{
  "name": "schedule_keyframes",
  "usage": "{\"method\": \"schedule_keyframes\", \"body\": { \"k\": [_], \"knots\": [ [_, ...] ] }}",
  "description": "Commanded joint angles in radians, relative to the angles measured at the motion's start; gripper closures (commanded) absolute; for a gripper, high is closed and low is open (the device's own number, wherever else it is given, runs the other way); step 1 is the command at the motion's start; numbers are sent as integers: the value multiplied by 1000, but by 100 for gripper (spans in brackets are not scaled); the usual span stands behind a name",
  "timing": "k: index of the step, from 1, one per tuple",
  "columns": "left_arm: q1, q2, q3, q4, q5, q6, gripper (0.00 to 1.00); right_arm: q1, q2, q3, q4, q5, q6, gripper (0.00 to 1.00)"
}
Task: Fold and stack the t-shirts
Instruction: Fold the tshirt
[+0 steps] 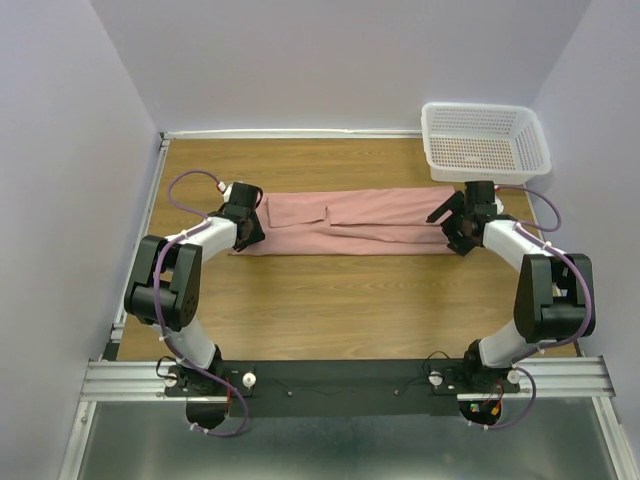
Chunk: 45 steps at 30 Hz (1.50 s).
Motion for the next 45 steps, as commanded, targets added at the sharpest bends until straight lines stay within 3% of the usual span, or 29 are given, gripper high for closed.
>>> {"method": "schedule_keyframes", "body": {
  "k": [1,25,40,45],
  "knots": [
    [10,11,-42,-76,1,12,57,-4,17,6,32,-1,33,4],
    [8,-1,-51,-68,11,15,57,-40,77,-1,138,-31,51,5],
    [4,5,-52,-67,18,15,57,-41,207,245,140,-36,17,7],
    [4,8,-52,-65,18,13,57,-43,212,314,138,7,-77,7]
  ]
}}
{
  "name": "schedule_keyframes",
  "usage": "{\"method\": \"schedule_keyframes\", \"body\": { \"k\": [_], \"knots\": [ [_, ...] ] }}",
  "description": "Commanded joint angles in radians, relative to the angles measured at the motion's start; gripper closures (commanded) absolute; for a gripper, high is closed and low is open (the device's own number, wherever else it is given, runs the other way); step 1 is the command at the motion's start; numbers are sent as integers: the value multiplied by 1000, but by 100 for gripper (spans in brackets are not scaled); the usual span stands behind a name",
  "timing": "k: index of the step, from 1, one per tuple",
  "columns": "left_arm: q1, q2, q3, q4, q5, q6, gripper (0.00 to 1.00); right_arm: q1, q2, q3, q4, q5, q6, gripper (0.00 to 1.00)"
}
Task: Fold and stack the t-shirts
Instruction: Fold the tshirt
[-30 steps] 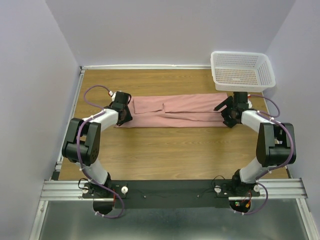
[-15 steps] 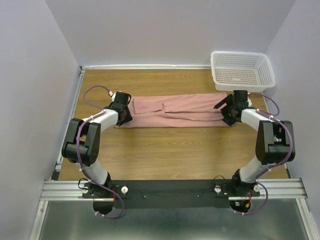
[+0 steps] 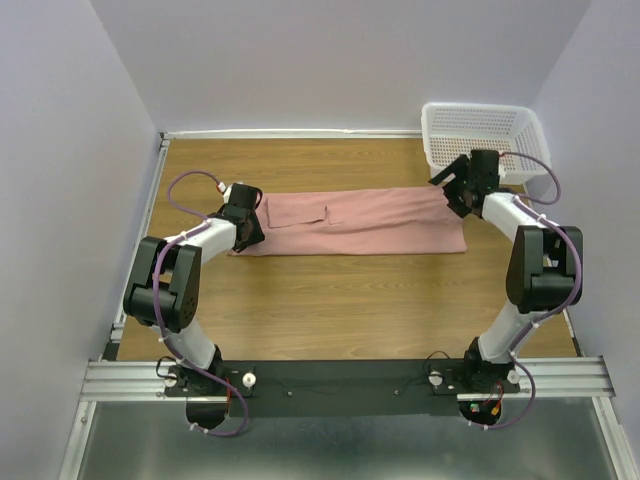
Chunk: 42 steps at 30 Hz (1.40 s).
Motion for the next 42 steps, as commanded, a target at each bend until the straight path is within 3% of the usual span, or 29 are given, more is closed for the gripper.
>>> {"method": "schedule_keyframes", "body": {
  "k": [1,6,11,15,20,24,30,33,37,39,42],
  "knots": [
    [4,17,-39,-76,15,4,57,-12,16,66,11,37,-106,7],
    [2,15,-38,-74,12,1,57,-9,29,103,-49,-129,-230,17],
    [4,18,-32,-76,3,-6,56,20,-38,22,-84,-282,-297,26],
    [4,23,-30,-82,-12,-12,56,11,-97,-117,-83,-237,-280,29],
    [10,24,-33,-90,-26,-21,56,-95,-135,-275,-63,-254,-264,34],
    [28,32,-35,-97,-23,-30,55,-180,-145,-355,-35,-256,-237,42],
    [81,29,-38,-102,-18,-35,55,-260,-174,-434,-28,-205,-214,43],
    [93,12,-23,-111,-18,-32,55,-260,-209,-423,-31,-254,-252,44],
    [88,-41,-9,-119,27,-27,46,-211,-240,-366,-63,-338,-298,44],
    [82,-83,3,-123,44,-27,34,-156,-250,-337,-83,-345,-315,44],
    [64,-126,19,-146,61,-36,25,-47,-251,-279,-68,-394,-301,44]
  ]
}}
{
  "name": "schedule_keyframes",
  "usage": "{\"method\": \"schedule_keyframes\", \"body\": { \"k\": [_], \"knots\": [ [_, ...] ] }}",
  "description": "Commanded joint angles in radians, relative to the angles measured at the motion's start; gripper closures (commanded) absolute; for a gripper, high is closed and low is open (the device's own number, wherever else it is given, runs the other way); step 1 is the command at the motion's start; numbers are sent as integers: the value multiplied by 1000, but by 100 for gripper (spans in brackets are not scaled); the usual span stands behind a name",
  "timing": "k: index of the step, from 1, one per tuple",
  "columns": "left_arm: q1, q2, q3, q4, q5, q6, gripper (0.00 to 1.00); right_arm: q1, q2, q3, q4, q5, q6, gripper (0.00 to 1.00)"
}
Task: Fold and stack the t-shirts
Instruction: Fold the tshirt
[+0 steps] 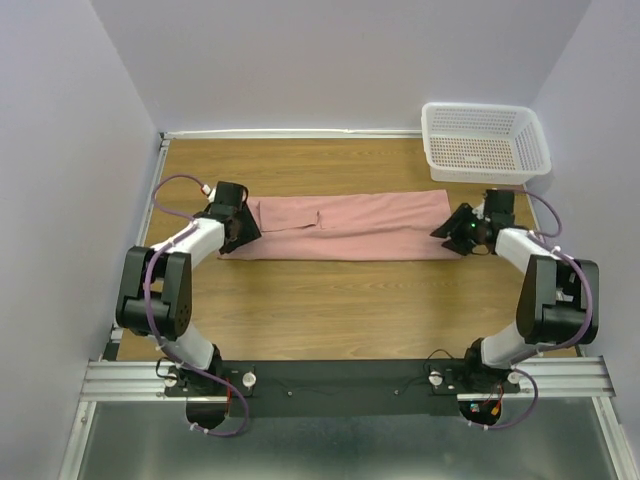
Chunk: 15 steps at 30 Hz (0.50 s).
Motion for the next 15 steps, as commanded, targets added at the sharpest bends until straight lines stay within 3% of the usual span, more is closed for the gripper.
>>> {"method": "schedule_keyframes", "body": {
  "k": [1,6,15],
  "knots": [
    [-11,-104,22,-76,4,-13,25,148,-23,92,-3,-104,-19,44],
    [-48,-192,34,-87,-44,-54,26,352,100,204,173,-292,59,45],
    [-50,-247,-31,-108,-65,-90,26,509,413,303,707,-511,325,50]
  ]
}}
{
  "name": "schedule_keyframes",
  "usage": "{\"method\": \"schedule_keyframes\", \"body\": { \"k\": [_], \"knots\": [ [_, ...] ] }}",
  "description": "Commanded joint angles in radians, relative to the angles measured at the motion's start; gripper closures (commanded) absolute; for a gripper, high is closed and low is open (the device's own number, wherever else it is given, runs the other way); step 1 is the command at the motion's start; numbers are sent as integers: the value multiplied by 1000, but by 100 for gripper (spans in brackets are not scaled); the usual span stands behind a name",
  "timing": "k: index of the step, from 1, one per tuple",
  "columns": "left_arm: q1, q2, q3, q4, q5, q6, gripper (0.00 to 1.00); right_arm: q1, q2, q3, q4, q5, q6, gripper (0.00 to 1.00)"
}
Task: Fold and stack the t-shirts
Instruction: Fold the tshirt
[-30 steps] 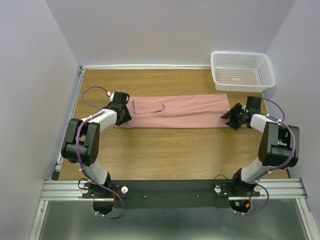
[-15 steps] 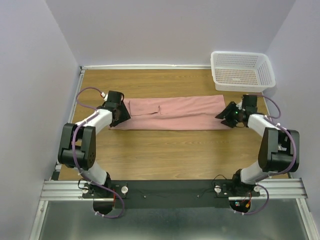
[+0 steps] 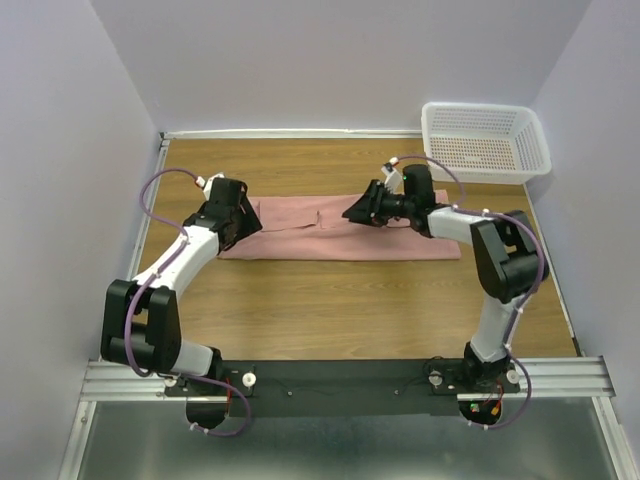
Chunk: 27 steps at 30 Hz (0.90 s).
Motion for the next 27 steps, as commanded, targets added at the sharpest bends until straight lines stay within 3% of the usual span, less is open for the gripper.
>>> {"method": "schedule_keyframes", "body": {
  "k": [1,12,17,19,21,27],
  "knots": [
    [-1,-55,-47,-31,-42,-42,26,47,149,35,294,-140,156,51],
    [-1,-103,-102,-51,-46,-70,27,50,365,119,291,-38,135,53],
    [-1,-118,-105,-59,-52,-99,27,41,332,107,286,-10,104,49],
    [-1,-122,-98,-60,-64,-107,27,39,246,121,199,8,57,43],
    [-1,-108,-81,-56,-69,-107,27,41,185,182,-32,62,-103,36],
    [-9,-1,25,-34,-36,-107,27,34,-44,130,-417,451,-327,29]
  ]
}}
